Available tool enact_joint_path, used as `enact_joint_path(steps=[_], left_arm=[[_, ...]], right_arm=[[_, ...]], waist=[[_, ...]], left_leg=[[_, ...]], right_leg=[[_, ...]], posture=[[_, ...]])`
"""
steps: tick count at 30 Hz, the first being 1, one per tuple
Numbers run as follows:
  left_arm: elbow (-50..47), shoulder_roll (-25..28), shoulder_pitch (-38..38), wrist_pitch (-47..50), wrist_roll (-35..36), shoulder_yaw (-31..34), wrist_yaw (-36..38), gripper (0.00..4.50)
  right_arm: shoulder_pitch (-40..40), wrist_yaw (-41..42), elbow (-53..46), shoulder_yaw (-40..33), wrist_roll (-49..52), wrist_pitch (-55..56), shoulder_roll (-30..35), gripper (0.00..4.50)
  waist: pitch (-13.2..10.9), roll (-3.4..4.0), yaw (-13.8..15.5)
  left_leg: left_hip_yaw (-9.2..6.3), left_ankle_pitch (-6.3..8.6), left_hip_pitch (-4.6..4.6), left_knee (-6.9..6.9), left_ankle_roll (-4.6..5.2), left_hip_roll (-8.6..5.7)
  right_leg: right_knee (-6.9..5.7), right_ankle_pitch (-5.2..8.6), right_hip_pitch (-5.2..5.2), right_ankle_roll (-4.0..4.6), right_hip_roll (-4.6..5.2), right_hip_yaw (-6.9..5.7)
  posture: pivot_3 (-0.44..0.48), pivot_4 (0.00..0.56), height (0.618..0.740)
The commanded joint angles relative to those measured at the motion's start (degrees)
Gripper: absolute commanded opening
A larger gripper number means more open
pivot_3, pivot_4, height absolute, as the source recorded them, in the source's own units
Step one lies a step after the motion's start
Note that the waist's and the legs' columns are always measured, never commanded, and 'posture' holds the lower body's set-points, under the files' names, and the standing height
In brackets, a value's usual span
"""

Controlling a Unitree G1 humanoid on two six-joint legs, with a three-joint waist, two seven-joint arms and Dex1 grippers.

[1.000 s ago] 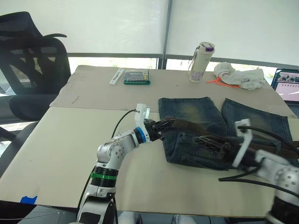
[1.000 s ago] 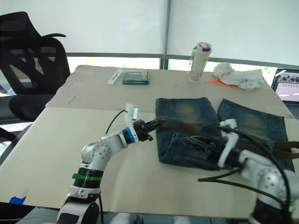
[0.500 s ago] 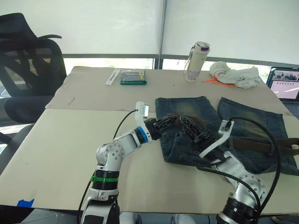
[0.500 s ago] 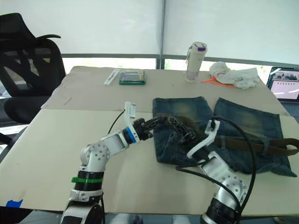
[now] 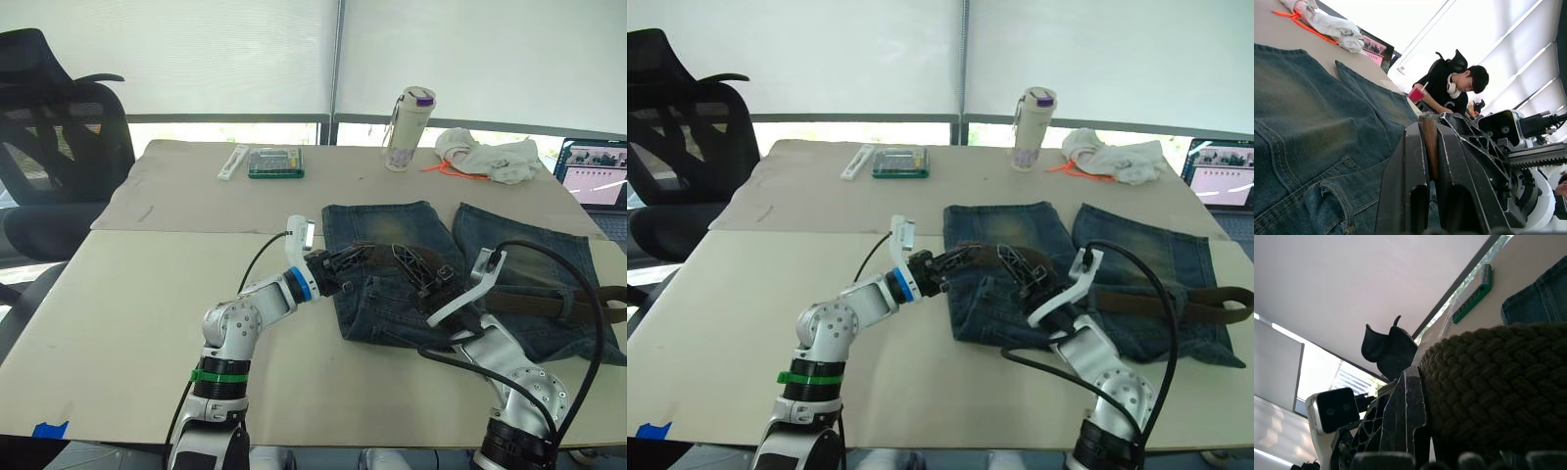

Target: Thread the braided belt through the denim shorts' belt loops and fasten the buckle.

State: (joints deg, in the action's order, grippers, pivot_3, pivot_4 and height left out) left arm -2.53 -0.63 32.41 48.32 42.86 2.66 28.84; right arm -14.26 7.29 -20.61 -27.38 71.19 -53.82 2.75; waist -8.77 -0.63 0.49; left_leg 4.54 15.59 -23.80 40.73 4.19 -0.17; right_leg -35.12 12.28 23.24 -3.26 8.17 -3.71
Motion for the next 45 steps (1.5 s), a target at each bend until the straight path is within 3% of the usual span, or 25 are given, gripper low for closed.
enact_joint_path(steps=[1, 6, 11, 13, 22, 30, 45], left_arm=[[-1.97, 0.42, 0.12, -1.97, -0.58, -1.11, 0.77, 0.81], [-1.61, 5.58, 0.27, -6.64, -8.01, -5.90, 2.26, 2.46], [-1.49, 17.02, 1.02, -16.95, -18.87, -14.47, 12.34, 4.11], [-0.72, 20.19, 1.61, -20.21, -21.36, -15.67, 15.22, 4.48], [1.30, 25.00, 1.46, -23.14, -23.34, -14.95, 21.78, 4.48], [1.58, 23.88, 2.10, -22.73, -23.04, -13.66, 22.30, 4.48], [2.39, 23.12, 1.82, -22.58, -23.29, -12.43, 21.49, 4.48]], right_arm=[[0.31, -0.12, -0.99, 0.86, 2.96, 2.42, 1.35, 0.00], [1.70, 0.67, 1.01, 0.50, 2.15, 2.90, 7.16, 0.00], [2.40, -2.09, 4.21, 0.44, 2.08, 2.24, 11.78, 0.00], [2.32, -4.46, 5.89, 0.34, 2.17, 1.73, 12.89, 0.00], [2.46, -7.16, 9.07, 1.77, -1.30, 2.73, 16.15, 0.00], [2.49, -7.45, 10.27, 1.19, -0.88, 1.56, 17.50, 0.00], [-0.48, -9.74, 12.73, 6.83, -2.27, 0.81, 13.57, 0.00]], waist=[[0.00, 0.00, 0.01], [0.00, 0.00, 0.17], [-0.01, 0.05, 0.02], [-0.02, 0.07, 0.01], [-0.03, 0.09, 0.14], [-0.03, 0.08, 0.18], [-0.03, 0.09, 0.02]], left_leg=[[0.00, 0.00, 0.00, 0.00, 0.00, 0.00], [0.00, 0.01, 0.00, 0.00, 0.02, -0.01], [0.09, 0.01, 0.02, -0.07, 0.01, 0.02], [0.12, 0.01, 0.02, -0.09, 0.01, 0.04], [0.13, 0.03, 0.01, -0.09, 0.05, 0.07], [0.13, 0.05, 0.01, -0.08, 0.08, 0.08], [0.13, 0.05, 0.02, -0.08, 0.09, 0.09]], right_leg=[[0.00, 0.00, 0.00, 0.00, 0.00, 0.00], [0.02, 0.00, -0.02, 0.00, 0.00, 0.01], [0.01, 0.02, 0.03, 0.04, -0.03, 0.04], [0.02, 0.02, 0.06, 0.05, -0.03, 0.08], [0.05, 0.03, 0.05, 0.04, 0.03, 0.09], [0.04, 0.02, 0.04, 0.03, 0.03, 0.09], [0.02, 0.02, 0.04, 0.03, 0.02, 0.09]], posture=[[0.000, 0.150, 0.737], [0.000, 0.150, 0.737], [0.000, 0.150, 0.737], [0.000, 0.150, 0.737], [0.000, 0.150, 0.737], [0.000, 0.150, 0.737], [0.000, 0.150, 0.737]])
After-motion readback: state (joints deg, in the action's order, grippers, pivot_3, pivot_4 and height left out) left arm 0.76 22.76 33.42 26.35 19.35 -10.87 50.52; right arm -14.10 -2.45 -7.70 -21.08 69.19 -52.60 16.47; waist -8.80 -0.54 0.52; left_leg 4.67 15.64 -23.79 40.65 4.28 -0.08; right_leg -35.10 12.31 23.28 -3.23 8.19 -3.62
